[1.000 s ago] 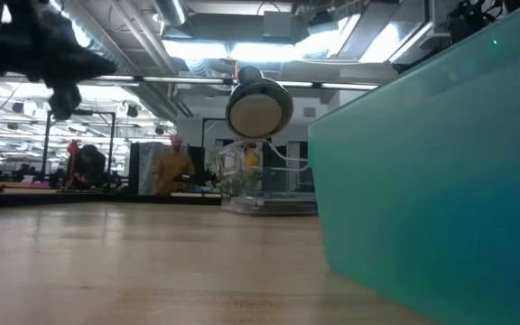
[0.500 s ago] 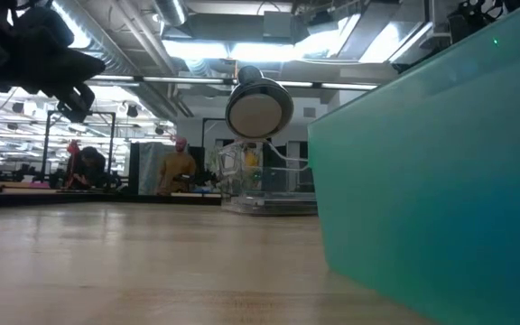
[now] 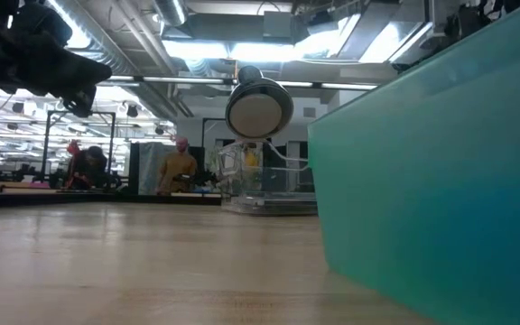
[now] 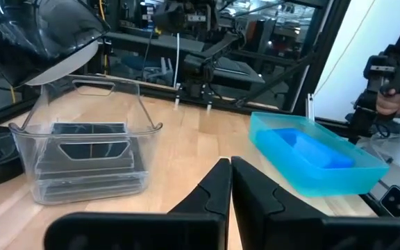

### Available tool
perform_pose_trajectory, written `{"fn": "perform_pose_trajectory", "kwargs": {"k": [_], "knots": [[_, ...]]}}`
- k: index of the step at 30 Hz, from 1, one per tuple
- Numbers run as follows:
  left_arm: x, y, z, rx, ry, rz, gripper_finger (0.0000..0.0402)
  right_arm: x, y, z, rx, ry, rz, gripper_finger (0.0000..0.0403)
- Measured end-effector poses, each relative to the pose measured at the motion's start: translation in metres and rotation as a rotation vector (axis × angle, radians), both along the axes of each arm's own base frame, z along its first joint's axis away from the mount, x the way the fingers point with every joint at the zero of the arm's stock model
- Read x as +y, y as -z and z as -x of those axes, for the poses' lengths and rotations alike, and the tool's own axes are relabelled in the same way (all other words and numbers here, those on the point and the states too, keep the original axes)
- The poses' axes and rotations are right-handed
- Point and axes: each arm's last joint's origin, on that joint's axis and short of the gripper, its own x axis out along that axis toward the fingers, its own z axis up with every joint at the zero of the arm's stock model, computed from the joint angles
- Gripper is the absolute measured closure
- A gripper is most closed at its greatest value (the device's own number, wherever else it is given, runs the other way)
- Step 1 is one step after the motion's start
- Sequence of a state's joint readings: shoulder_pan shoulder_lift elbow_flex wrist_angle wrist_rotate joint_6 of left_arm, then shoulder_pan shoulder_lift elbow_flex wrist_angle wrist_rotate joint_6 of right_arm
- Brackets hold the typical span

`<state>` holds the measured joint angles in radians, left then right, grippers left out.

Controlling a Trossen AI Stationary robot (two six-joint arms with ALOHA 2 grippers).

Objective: Pick & place jewel cases by type
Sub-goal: Return to Home Position

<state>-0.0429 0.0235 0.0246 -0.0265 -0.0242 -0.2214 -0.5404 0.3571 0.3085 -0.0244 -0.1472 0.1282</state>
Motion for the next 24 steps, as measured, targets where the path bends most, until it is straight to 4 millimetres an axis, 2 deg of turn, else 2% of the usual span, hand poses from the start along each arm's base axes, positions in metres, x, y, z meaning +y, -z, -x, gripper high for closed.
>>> {"fn": "perform_pose_trajectory", "kwargs": {"k": [4,9,14,19,24], "knots": [[0.0,0.0,0.0,0.0,0.0,0.0,0.0394,0.0,0.021,-0.004,-0.022,-0.03,0.018,0.0399],[0.0,0.0,0.0,0.0,-0.001,0.0,0.0393,0.004,0.05,-0.003,-0.286,-0.107,0.002,0.04],[0.0,0.0,0.0,0.0,-0.002,0.0,0.0395,0.02,0.051,-0.012,-0.226,-0.226,-0.022,0.0401],[0.0,0.0,0.0,0.0,-0.002,0.0,0.0398,0.038,0.06,-0.016,-0.18,-0.274,-0.036,0.0401],[0.0,0.0,0.0,0.0,-0.002,0.0,0.0394,0.053,0.06,-0.018,-0.173,-0.344,-0.034,0.0401]]}}
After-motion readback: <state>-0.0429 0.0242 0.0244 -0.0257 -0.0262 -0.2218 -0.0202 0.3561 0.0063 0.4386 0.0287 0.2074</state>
